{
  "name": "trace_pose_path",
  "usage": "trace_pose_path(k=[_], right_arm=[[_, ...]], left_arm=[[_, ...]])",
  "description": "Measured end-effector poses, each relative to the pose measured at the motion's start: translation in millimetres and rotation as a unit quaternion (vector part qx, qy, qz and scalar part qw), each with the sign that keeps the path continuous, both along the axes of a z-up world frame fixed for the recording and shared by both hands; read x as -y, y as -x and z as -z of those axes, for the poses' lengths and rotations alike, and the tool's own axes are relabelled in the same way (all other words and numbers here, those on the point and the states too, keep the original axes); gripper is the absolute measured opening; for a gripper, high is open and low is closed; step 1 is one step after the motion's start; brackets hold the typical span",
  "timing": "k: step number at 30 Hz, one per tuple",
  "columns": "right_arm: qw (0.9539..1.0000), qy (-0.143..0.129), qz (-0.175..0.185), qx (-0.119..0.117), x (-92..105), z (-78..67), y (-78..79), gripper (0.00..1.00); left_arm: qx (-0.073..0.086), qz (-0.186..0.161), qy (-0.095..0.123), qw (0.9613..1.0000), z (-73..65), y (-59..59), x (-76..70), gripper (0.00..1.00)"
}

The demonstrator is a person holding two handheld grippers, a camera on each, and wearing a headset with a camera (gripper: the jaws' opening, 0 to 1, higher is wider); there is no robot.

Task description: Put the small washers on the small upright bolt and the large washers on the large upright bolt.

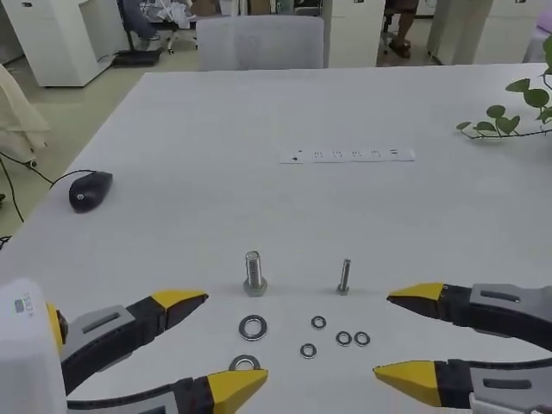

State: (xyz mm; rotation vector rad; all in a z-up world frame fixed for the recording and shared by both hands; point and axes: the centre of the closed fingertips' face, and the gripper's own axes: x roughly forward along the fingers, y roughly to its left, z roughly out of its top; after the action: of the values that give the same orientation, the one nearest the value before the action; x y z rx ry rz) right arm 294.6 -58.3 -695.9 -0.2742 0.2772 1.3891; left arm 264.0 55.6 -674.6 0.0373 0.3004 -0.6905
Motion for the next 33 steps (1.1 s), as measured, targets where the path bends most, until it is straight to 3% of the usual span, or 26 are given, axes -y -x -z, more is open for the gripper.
trace_pose_path(k=[15,33], right_arm=[[0.9999,0.010,-0.006,-0.004,0.3,6.2,0.4,0.46],[0.9983,0.054,-0.022,-0.002,5.0,23.7,-1.9,0.44]], left_arm=[[-0.004,0.001,0.002,1.0000,1.9,1.7,2.1,0.55],[-0.001,-0.001,0.005,1.0000,-0.5,2.8,4.9,0.55]])
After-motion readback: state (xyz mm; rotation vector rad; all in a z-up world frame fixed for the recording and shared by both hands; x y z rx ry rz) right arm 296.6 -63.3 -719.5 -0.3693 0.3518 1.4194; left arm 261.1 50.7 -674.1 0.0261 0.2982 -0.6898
